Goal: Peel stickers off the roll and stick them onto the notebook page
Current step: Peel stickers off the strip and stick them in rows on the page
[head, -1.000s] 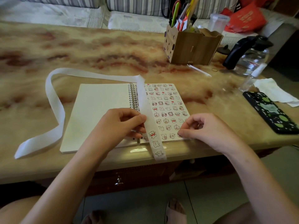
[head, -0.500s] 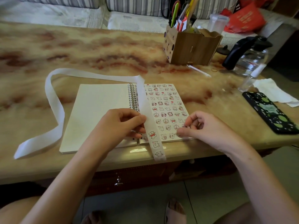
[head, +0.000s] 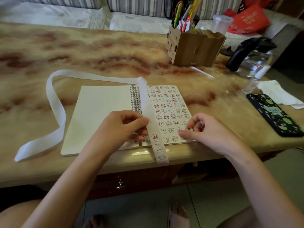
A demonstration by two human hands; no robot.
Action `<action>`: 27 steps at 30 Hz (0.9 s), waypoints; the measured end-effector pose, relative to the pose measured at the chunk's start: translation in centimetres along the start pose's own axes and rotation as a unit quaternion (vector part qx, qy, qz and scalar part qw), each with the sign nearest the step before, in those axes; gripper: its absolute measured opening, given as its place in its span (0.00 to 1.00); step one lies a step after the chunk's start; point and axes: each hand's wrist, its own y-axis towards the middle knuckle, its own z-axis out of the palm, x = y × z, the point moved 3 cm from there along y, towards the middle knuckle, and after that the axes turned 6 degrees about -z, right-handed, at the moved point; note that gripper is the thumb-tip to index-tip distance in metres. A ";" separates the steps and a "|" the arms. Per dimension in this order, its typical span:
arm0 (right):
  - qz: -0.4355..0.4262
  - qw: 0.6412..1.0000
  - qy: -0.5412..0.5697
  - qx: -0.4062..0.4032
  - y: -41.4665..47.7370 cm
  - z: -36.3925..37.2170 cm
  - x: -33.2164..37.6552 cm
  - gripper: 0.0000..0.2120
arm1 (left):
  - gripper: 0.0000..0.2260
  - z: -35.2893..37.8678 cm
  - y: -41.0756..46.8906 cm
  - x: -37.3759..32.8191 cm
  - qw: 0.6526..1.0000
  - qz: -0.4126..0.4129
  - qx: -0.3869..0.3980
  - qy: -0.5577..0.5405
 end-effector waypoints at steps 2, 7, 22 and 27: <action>-0.003 1.000 -0.009 0.005 0.1 -0.1 0.0 0.11 | 0.05 0.0 0.0 0.0 1.000 0.001 0.001 0.001; 0.003 0.999 0.021 0.029 -0.1 -0.5 0.1 0.16 | 0.05 -0.1 0.1 0.1 1.000 0.004 0.004 0.002; -0.074 0.988 0.091 -0.099 -0.5 -0.7 1.3 0.03 | 0.05 0.0 -0.1 -0.1 1.000 0.026 -0.001 -0.002; -0.170 0.970 0.152 -0.082 -1.5 1.2 4.1 0.03 | 0.06 0.1 -0.1 -0.3 0.999 0.041 -0.005 -0.020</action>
